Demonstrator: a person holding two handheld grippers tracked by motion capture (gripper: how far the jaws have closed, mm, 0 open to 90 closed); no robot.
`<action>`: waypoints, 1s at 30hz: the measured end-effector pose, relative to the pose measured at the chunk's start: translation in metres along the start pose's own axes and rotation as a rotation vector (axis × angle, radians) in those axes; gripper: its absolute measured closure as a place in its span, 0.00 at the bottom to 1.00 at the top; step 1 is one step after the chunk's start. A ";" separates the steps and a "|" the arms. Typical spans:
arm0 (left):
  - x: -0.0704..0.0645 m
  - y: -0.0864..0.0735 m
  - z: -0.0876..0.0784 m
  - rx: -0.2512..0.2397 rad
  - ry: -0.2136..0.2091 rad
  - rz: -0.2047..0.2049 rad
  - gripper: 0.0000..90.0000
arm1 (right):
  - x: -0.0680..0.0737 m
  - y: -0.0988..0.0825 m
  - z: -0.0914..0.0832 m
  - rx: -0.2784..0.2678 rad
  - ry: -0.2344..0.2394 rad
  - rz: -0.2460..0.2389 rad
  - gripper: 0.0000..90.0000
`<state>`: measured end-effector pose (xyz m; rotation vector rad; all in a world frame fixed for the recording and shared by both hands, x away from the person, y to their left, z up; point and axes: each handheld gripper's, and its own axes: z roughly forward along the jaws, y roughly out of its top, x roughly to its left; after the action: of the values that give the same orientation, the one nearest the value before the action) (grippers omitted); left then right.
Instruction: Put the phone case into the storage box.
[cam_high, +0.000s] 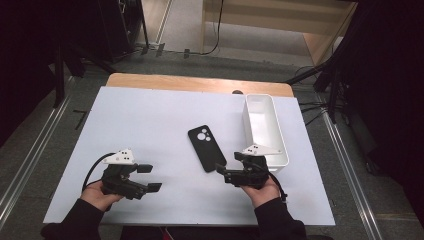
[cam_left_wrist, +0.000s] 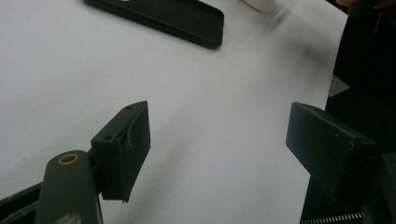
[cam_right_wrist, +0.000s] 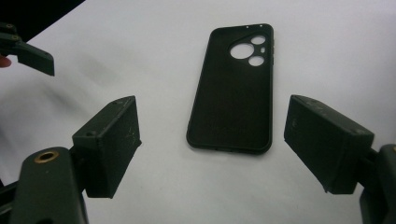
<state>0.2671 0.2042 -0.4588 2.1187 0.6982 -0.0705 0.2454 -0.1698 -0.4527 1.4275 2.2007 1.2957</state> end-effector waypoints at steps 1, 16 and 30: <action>0.000 0.000 0.000 0.000 0.000 0.000 0.24 | 0.001 0.001 0.001 0.002 -0.007 0.006 0.19; 0.000 0.000 0.000 -0.003 -0.004 -0.005 0.24 | 0.006 0.019 0.025 -0.005 -0.066 -0.015 0.19; 0.000 0.000 -0.001 -0.002 0.001 -0.007 0.24 | 0.002 0.035 0.047 -0.022 -0.074 0.021 0.18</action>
<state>0.2670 0.2053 -0.4585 2.1149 0.7058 -0.0726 0.2942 -0.1371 -0.4539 1.4699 2.1238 1.2490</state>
